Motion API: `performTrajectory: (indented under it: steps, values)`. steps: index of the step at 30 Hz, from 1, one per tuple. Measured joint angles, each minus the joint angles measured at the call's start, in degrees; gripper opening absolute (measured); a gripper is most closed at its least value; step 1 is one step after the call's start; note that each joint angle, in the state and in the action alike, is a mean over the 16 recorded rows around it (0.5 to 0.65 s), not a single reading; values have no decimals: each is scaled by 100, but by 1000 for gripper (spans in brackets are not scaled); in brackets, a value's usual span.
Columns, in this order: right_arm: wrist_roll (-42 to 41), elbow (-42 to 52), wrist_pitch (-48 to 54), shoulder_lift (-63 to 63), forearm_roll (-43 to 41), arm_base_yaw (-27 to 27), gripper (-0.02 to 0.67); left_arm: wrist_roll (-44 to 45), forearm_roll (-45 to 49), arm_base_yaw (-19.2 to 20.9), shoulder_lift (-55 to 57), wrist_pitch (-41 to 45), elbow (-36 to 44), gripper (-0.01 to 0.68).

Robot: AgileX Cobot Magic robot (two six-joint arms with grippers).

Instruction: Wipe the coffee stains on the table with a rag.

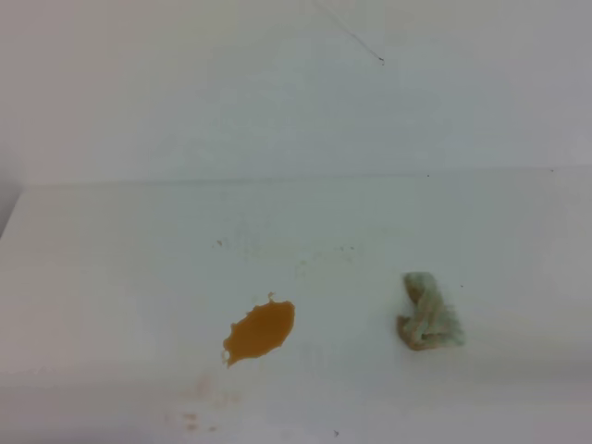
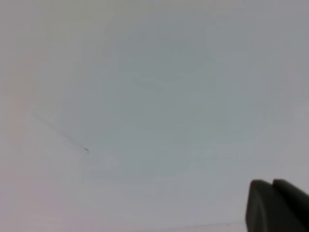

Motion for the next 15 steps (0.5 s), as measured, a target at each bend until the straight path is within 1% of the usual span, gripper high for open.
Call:
performTrajectory:
  steps: [3, 6, 11, 15]
  values:
    - [-5, -187, -96, 7, 84, 0, 0, 0, 0, 0, 0, 0, 0, -3]
    - [-10, -470, 45, 94, 168, 0, 0, 0, 0, 0, 0, 0, 0, -3]
    - [-88, -1188, 687, 552, 262, 0, 0, 0, 0, 0, 0, 0, 0, -3]
    - [-414, -1948, 1305, 1185, 312, 0, 0, 0, 0, 0, 0, 0, 0, -3]
